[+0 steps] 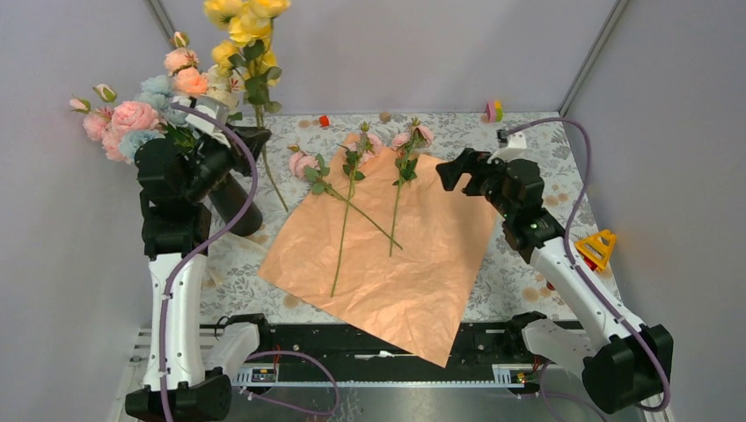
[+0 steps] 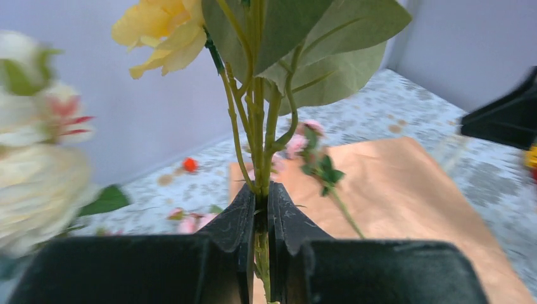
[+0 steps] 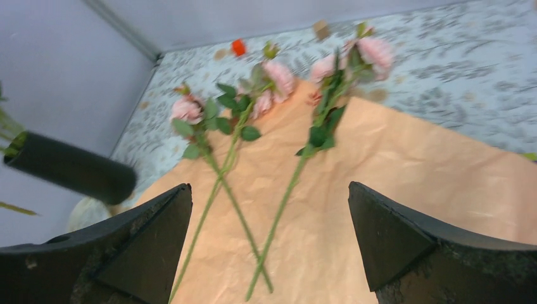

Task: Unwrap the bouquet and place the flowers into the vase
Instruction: Pick up the fake flower from the wrapping paper.

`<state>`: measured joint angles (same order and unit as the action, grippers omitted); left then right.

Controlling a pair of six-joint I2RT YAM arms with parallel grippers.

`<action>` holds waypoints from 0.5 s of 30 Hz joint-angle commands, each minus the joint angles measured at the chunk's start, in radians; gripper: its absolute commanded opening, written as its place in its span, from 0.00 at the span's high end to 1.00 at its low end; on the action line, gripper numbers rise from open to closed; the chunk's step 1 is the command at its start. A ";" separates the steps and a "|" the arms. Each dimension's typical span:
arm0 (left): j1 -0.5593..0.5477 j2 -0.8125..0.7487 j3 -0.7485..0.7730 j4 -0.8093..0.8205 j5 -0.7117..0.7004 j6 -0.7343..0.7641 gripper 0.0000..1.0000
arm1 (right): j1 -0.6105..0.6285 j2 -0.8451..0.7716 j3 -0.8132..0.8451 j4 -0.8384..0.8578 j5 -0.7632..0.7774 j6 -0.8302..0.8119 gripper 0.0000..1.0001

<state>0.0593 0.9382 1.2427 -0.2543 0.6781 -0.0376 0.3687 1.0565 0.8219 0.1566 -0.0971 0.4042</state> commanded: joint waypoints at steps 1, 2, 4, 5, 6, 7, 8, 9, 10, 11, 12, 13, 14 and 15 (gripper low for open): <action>0.092 -0.030 0.043 0.060 -0.093 0.093 1.00 | -0.104 -0.054 -0.010 -0.026 -0.021 -0.063 0.00; 0.108 -0.031 0.046 0.067 -0.102 0.096 1.00 | -0.130 -0.058 -0.015 -0.026 -0.029 -0.059 0.00; 0.130 -0.041 0.038 0.097 -0.133 0.115 1.00 | -0.175 -0.063 -0.021 -0.025 -0.052 -0.049 0.00; 0.137 -0.053 0.022 0.126 -0.158 0.124 1.00 | -0.196 -0.063 -0.023 -0.025 -0.064 -0.045 0.00; 0.145 -0.066 0.001 0.159 -0.182 0.131 1.00 | -0.213 -0.064 -0.023 -0.024 -0.076 -0.043 0.00; 0.153 -0.079 -0.019 0.192 -0.208 0.138 1.00 | -0.225 -0.063 -0.024 -0.022 -0.085 -0.040 0.00; 0.164 -0.088 -0.034 0.216 -0.237 0.144 1.00 | -0.236 -0.064 -0.028 -0.018 -0.098 -0.036 0.00; 0.172 -0.096 -0.050 0.235 -0.254 0.152 1.00 | -0.249 -0.064 -0.030 -0.013 -0.109 -0.032 0.00; 0.179 -0.101 -0.059 0.248 -0.269 0.158 1.00 | -0.256 -0.064 -0.033 -0.007 -0.118 -0.027 0.00; 0.188 -0.103 -0.067 0.268 -0.282 0.166 1.00 | -0.261 -0.064 -0.036 -0.002 -0.126 -0.022 0.00; 0.195 -0.104 -0.073 0.283 -0.290 0.171 1.00 | -0.265 -0.064 -0.038 0.001 -0.131 -0.017 0.00; 0.202 -0.102 -0.074 0.290 -0.296 0.174 1.00 | -0.268 -0.064 -0.041 0.005 -0.135 -0.012 0.00; 0.210 -0.099 -0.073 0.294 -0.298 0.177 1.00 | -0.270 -0.064 -0.045 0.010 -0.136 -0.008 0.01; 0.217 -0.093 -0.072 0.296 -0.298 0.182 1.00 | -0.272 -0.065 -0.047 0.014 -0.140 -0.004 0.00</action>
<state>0.2504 0.8448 1.1717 -0.0849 0.4438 0.1013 0.1085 1.0092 0.7868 0.1375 -0.1871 0.3843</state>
